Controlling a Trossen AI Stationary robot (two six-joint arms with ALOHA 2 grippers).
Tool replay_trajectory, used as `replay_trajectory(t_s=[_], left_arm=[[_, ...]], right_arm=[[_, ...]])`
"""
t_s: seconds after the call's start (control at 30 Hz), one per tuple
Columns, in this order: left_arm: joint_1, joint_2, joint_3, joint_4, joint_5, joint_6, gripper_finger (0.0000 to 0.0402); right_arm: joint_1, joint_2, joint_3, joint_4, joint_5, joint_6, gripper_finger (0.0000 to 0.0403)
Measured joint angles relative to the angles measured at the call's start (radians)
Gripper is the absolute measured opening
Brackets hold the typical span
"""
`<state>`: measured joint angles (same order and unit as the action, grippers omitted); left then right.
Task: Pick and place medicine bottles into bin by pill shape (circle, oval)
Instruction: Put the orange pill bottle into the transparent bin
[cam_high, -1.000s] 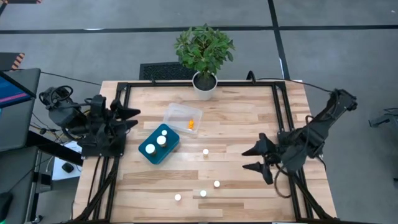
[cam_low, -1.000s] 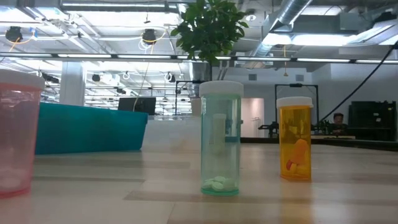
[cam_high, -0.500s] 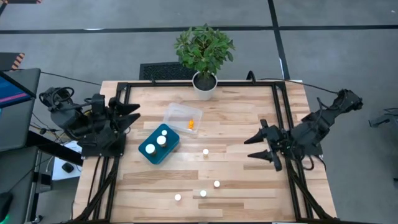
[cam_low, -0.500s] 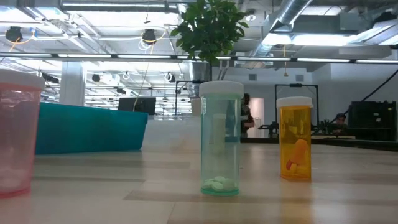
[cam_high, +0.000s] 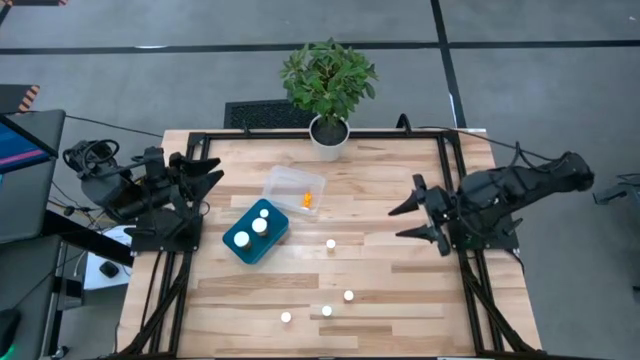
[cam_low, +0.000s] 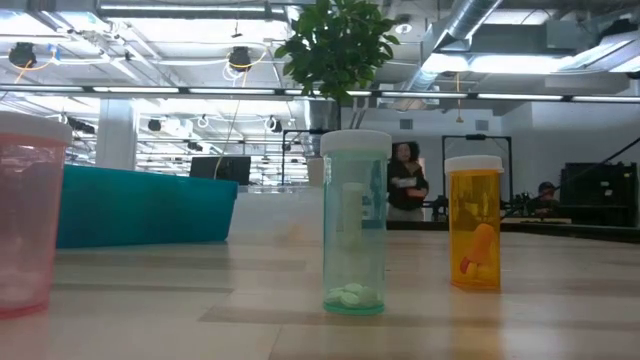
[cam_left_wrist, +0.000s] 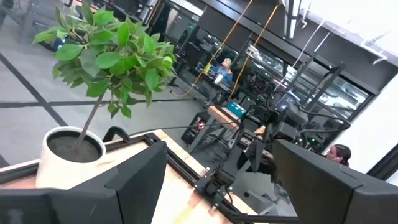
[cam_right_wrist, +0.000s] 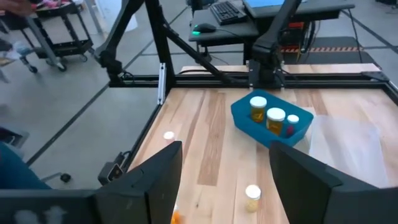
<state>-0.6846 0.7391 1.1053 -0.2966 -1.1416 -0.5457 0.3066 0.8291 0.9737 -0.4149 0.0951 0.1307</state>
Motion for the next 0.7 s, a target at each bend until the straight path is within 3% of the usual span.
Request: replay_trajectory(t_s=[0.33, 0.7], left_arm=[[0.0, 0.0, 0.0, 0.0, -0.023, 0.0, 0.0288], [0.0, 0.0, 0.0, 0.0, -0.026, -0.024, 0.0288]], right_arm=[[-0.158, 0.0, -0.006, 0.007, -0.159, -0.076, 0.0249], [-0.274, -0.007, -0.149, 0.167, -0.334, -0.002, 0.0249]])
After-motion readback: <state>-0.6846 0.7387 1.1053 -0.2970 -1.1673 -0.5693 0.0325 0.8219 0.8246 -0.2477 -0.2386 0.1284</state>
